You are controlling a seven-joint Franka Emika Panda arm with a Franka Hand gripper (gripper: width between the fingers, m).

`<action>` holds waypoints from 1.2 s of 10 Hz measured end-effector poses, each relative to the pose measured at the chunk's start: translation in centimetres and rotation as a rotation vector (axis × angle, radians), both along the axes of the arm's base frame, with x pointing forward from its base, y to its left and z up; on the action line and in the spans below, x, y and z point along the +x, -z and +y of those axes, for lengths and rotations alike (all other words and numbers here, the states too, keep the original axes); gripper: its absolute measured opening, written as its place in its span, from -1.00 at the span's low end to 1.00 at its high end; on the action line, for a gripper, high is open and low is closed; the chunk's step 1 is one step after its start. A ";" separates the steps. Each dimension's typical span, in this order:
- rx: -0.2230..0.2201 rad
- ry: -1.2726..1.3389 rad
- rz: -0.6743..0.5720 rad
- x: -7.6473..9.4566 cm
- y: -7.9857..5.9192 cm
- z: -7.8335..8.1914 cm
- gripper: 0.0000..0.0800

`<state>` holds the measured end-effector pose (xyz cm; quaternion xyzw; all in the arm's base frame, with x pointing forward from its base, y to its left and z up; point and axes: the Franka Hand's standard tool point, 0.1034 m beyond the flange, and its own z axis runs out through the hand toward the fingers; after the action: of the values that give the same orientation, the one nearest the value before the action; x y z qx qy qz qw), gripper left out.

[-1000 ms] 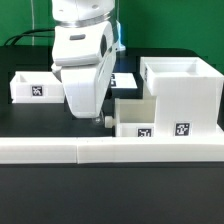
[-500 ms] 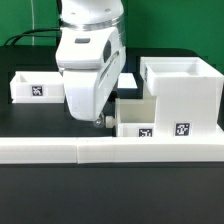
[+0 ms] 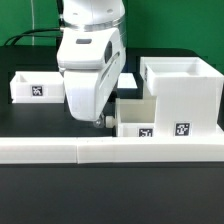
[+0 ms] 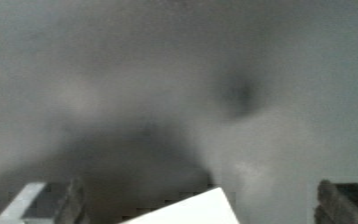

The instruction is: Assemble drawer

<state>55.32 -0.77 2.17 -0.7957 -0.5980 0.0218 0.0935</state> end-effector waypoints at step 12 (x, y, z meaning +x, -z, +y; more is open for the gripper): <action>0.027 -0.161 -0.048 0.5 0.1 3.5 0.62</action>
Offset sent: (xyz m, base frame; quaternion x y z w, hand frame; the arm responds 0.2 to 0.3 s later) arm 0.0078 0.0404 0.0045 -0.0283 0.0148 -0.0481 0.9983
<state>55.82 2.71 2.04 -0.7439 -0.6625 0.0022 0.0876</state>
